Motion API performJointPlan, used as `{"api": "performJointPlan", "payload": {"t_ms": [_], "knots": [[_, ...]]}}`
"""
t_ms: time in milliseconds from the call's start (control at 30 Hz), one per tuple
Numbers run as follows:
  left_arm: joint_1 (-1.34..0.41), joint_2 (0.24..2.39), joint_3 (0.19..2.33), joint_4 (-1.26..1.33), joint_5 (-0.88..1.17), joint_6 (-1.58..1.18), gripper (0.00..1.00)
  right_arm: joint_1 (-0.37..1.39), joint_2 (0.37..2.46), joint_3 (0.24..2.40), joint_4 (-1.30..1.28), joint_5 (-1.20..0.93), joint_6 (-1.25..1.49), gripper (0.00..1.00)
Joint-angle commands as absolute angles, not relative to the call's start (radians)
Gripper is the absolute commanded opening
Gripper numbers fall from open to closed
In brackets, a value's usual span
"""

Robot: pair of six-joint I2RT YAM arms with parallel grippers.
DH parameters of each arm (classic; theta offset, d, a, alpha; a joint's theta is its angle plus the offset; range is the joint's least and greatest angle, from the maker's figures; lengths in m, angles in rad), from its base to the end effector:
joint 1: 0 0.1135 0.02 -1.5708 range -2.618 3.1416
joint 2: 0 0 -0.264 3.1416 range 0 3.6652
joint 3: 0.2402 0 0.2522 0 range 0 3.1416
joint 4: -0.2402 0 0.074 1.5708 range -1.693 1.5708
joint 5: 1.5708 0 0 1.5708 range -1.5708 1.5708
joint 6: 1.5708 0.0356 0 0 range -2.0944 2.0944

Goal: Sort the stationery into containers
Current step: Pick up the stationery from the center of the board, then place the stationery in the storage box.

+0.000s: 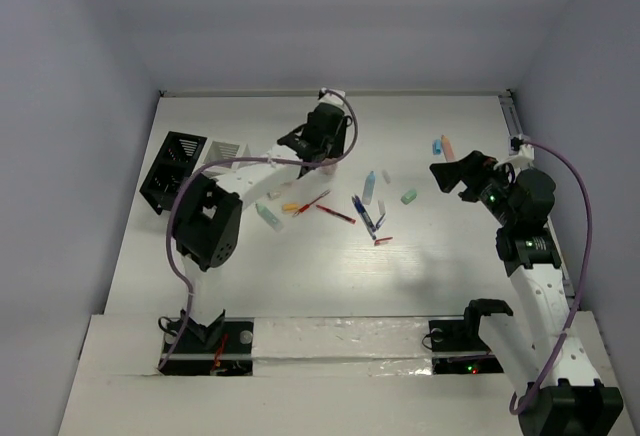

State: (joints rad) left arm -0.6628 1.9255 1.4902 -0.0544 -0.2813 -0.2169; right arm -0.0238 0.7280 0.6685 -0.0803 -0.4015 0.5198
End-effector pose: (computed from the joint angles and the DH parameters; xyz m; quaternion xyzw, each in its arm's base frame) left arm 0.3644 -0.2719 0.2613 0.1174 0.8439 -0.1082 0.5122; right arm 0.1770 0.0097 0.3196 0.0726 0.7476 0.3037 0.5862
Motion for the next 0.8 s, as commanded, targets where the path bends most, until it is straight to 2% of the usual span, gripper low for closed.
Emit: {"api": "performJointPlan", "payload": {"t_ms": [0,133,267,500,767], "knots": [[-0.576,1.738,1.688,-0.104,-0.264,-0.224,0.03,-0.014,0.73,0.675,-0.012,-0.449,0.508,1.0],[-0.448,1.651,1.766,-0.23,-0.271,-0.219,0.02,-0.014,0.729,0.673,-0.011,-0.454,0.509,1.0],[-0.301,1.546,1.726,-0.31,-0.316,-0.216,0.02,-0.014,0.73,0.667,-0.011,-0.479,0.52,1.0],[-0.057,1.404,1.539,-0.311,-0.318,-0.247,0.0,-0.005,0.752,0.672,-0.011,-0.5,0.526,1.0],[0.077,1.374,1.382,-0.223,-0.285,-0.252,0.0,-0.005,0.758,0.669,-0.011,-0.505,0.537,1.0]]}}
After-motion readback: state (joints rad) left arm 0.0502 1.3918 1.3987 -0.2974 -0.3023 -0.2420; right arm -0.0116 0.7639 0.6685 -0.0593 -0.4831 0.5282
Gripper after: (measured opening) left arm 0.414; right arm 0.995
